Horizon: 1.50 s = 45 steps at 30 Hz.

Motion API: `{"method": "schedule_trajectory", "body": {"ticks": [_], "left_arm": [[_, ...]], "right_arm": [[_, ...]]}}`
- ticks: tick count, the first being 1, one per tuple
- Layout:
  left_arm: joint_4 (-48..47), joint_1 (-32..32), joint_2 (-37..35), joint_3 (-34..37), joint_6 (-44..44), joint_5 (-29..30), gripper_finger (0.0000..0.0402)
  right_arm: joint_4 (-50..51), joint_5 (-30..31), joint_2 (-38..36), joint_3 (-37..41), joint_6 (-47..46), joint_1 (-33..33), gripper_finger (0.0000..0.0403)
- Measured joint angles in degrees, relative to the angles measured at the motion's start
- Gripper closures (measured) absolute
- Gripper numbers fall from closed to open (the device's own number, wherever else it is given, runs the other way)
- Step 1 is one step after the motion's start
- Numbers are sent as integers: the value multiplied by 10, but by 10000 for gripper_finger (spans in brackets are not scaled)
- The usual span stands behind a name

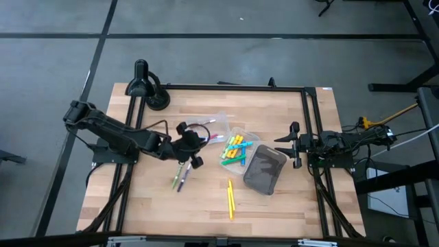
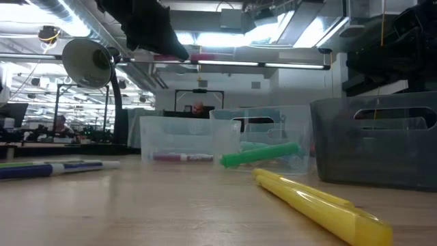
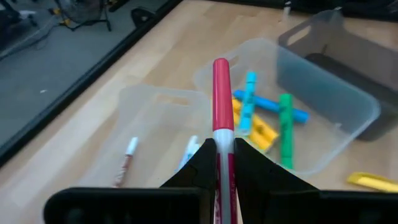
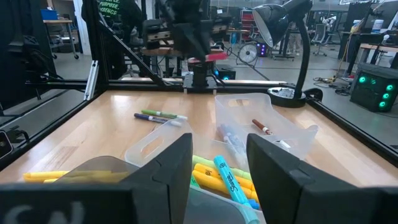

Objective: Pick & Place Markers
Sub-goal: Put the pink marker pen into the left transparent bin

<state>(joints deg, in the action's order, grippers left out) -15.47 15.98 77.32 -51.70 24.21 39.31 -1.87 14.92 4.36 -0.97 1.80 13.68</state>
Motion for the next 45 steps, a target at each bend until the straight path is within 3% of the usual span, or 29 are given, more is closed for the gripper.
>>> {"method": "schedule_trajectory", "body": {"ticks": [16,32,45], "left_arm": [[-25,-61,-7,0,-99,36,373],[-21,-116,-6,0,-91,26,373],[44,-128,-6,0,-94,-4,373]], "right_arm": [[0,0,0,0,0,0,251],[0,0,0,0,0,0,251],[0,0,0,0,0,0,251]]}}
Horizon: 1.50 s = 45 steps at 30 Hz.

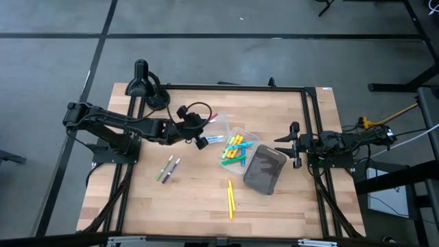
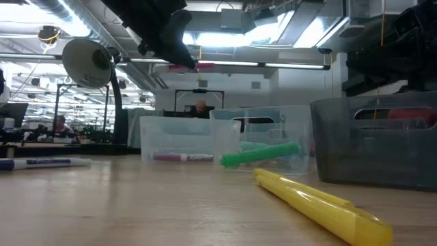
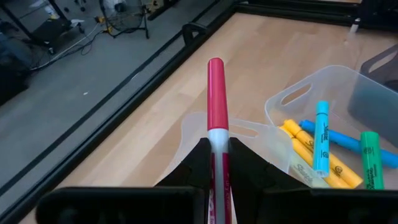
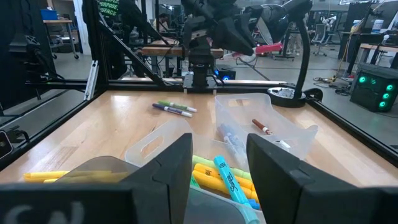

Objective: Pick & Place Markers
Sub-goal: Put the pink marker pen into the left transparent bin

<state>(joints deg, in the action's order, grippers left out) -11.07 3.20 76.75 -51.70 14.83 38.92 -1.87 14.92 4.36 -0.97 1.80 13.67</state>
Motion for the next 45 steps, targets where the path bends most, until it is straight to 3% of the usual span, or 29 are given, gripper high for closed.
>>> {"method": "schedule_trajectory", "body": {"ticks": [12,20,45], "left_arm": [[74,-5,70,-1,-60,0,373],[84,-12,107,0,-51,-5,373],[89,-12,125,0,-35,-16,373]], "right_arm": [[0,0,0,0,0,0,251],[0,0,0,0,0,0,251],[0,0,0,0,0,0,251]]}}
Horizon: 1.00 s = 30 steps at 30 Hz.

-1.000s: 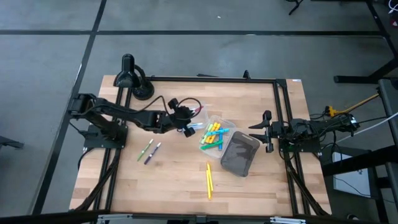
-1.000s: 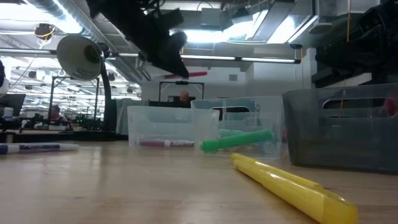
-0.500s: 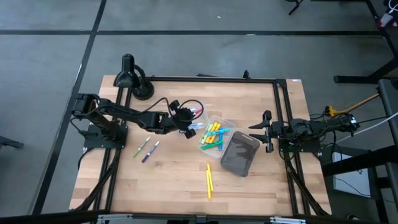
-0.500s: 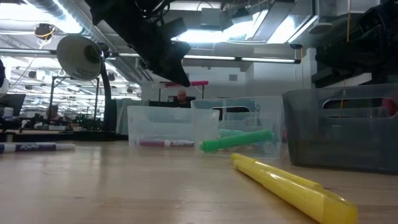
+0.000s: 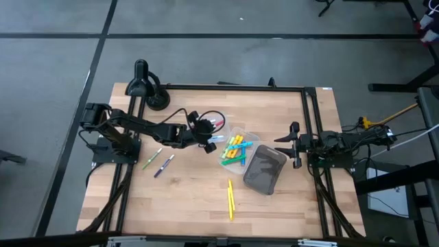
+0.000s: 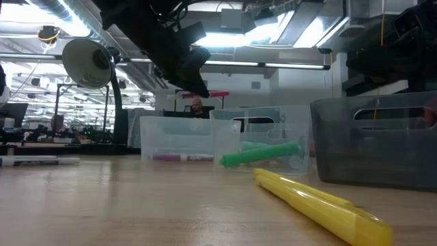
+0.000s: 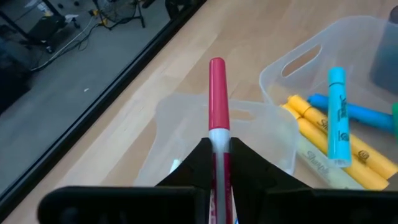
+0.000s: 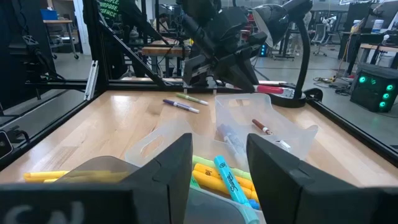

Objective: Pick & Place Markers
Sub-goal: Put the pink marker pen into the left transparent bin

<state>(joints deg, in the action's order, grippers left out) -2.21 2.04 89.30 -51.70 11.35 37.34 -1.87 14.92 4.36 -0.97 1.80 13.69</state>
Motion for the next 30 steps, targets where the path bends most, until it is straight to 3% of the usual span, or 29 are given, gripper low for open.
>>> {"method": "schedule_trajectory", "body": {"ticks": [30], "left_arm": [[-10,0,0,0,-1,-13,371]], "right_arm": [[0,0,0,0,0,0,251]]}}
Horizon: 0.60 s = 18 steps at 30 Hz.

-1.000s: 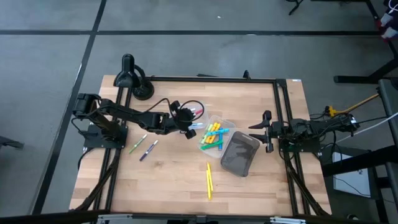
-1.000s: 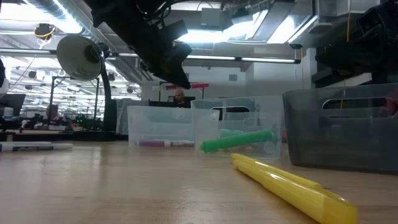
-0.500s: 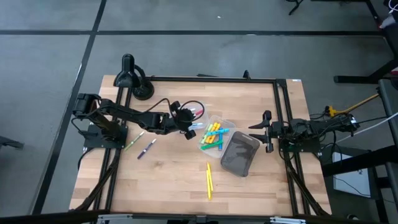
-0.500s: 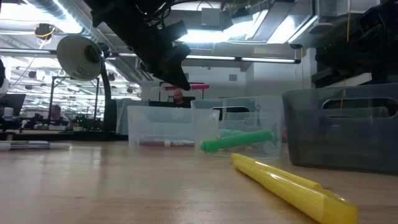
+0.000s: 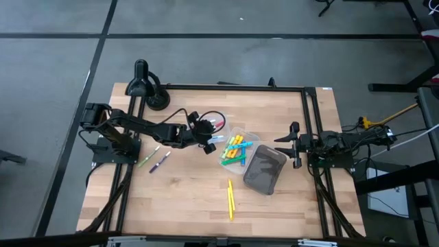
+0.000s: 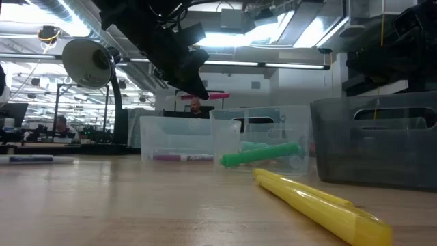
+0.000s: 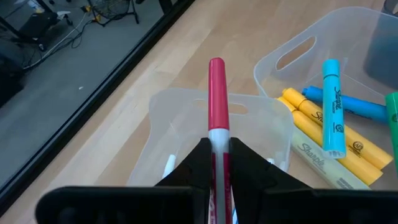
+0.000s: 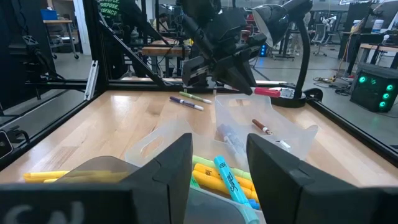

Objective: Pick & Place Markers
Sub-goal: Put the pink marker pen into the left transparent bin, then put the blue marker pen into the left transparent bin

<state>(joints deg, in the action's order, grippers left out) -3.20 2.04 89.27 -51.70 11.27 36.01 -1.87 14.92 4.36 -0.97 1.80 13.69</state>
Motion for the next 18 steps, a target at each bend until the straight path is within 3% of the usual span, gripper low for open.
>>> {"method": "schedule_trajectory", "body": {"ticks": [10,18], "left_arm": [[0,0,0,0,0,3,329],[0,0,0,0,0,3,327]], "right_arm": [[0,0,0,0,0,0,251],[0,0,0,0,0,0,251]]}}
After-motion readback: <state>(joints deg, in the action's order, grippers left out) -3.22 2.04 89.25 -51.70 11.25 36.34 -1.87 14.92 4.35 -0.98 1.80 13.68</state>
